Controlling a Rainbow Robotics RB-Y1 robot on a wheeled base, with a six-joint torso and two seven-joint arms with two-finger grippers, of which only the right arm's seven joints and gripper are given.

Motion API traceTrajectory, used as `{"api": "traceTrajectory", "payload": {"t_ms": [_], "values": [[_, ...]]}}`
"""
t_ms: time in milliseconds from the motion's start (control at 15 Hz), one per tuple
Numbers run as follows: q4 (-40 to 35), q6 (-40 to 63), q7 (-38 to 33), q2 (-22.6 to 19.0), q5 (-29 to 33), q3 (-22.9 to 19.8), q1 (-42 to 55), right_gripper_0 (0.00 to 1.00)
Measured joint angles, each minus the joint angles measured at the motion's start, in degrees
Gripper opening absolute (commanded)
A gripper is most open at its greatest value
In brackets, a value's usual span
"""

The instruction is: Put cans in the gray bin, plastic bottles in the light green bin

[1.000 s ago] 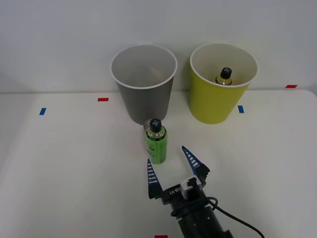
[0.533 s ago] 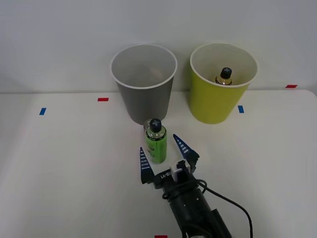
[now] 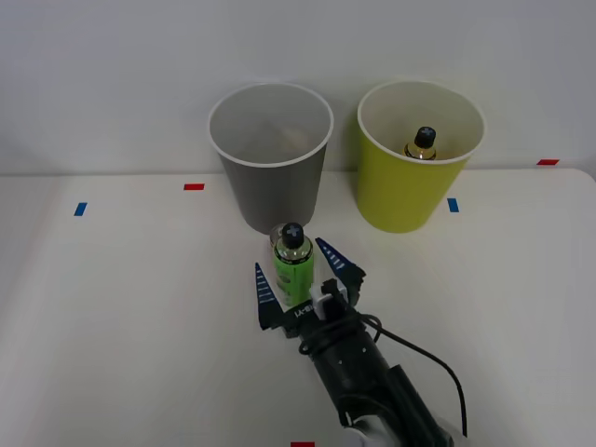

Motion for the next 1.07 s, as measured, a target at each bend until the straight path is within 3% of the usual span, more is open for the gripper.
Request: {"api": "traceTrajectory", "payload": {"t_ms": [200, 267, 400, 467, 533, 1067], "values": [[0.0, 0.4, 0.0, 0.0, 0.1, -0.2, -0.3, 1.0], [0.0, 0.3, 0.0, 0.0, 0.2, -0.2, -0.3, 0.93], [0.0, 0.2, -0.1, 0.0, 1.4, -0.2, -0.3, 0.22], [0.0, 0.1, -0.2, 0.0, 1.7, -0.1, -0.3, 0.04], [0.0, 0.0, -0.2, 0.0, 1.8, 0.0, -0.3, 0.0], [-0.1, -0.1, -0.5, -0.1, 2.1, 0.1, -0.3, 0.0]]}}
